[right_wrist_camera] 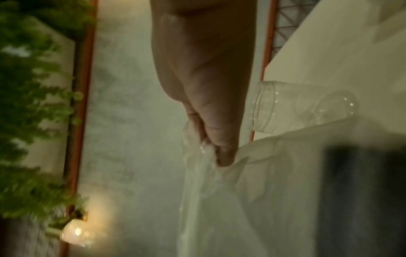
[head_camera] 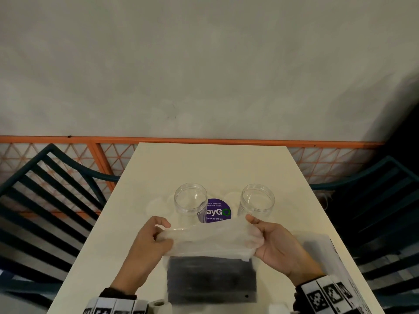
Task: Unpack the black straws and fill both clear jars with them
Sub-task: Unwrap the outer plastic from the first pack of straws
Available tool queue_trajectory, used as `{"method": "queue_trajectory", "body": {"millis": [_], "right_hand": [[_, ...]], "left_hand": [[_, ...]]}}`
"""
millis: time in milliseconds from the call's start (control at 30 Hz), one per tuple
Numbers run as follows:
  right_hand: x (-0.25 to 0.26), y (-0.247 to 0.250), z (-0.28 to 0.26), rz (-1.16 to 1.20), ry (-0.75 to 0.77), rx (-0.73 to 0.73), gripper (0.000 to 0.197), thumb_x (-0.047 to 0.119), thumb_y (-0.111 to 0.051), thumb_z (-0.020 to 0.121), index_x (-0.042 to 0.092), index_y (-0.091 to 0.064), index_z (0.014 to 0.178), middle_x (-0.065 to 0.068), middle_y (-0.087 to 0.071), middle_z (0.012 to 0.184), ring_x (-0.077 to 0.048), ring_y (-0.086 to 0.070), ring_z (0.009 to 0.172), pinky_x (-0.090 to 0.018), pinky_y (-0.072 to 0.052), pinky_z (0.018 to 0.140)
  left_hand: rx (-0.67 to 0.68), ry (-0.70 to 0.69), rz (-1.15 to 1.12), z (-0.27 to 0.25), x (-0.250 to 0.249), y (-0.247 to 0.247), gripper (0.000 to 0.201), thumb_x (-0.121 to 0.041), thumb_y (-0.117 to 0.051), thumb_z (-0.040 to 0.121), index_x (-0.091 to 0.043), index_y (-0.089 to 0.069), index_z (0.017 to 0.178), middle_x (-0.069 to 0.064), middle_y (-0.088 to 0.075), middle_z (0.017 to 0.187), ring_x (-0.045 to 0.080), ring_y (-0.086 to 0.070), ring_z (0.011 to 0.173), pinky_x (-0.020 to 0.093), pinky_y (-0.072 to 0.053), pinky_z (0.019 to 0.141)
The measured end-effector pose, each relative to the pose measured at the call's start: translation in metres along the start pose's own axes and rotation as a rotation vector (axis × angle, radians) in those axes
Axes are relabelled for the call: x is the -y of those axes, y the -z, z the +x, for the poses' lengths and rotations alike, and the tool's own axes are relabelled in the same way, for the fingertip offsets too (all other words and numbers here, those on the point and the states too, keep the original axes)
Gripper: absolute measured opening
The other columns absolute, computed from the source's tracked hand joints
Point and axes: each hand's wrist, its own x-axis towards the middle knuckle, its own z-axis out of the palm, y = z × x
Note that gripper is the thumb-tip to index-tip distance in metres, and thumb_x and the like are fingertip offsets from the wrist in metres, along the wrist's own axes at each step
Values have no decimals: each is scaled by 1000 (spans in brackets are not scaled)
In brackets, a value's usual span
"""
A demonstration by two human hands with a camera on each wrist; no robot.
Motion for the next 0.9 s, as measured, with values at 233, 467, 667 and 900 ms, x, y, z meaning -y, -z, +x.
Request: {"method": "queue_trajectory", "body": {"millis": [233,467,667,900], "right_hand": [[-15,9,-6,-1205,417,-270,19,7,-58,88,18,-51,101,2,-58,84,-15,-57,81,-15,-45,64],[-14,0,-5,-1169,507,-274,15,14,-58,89,21,-71,89,1,-71,88,-18,-66,82,-26,-53,75],[8,-21,-10,-862,680,-274,17,12,-58,88,21,-70,82,-2,-71,82,-18,-63,76,-29,-51,71],[-1,-16,-11,-1002,625,-299,20,13,-53,92,21,-72,92,1,-74,90,-18,-68,87,-35,-53,85]], "left_hand": [[-285,-88,300,3,9,8,9,-7,-69,75,-9,-61,74,6,-64,78,21,-58,70,27,-44,62],[47,145,-409,-11,-14,-2,15,0,-56,84,0,-70,84,10,-75,74,17,-70,67,20,-56,55],[56,24,-448,-10,-36,12,17,-9,-52,86,-1,-66,90,9,-72,80,19,-68,75,24,-56,67],[18,4,-366,-11,-36,14,15,-8,-56,85,-3,-70,83,10,-72,81,22,-65,80,31,-52,79]]}}
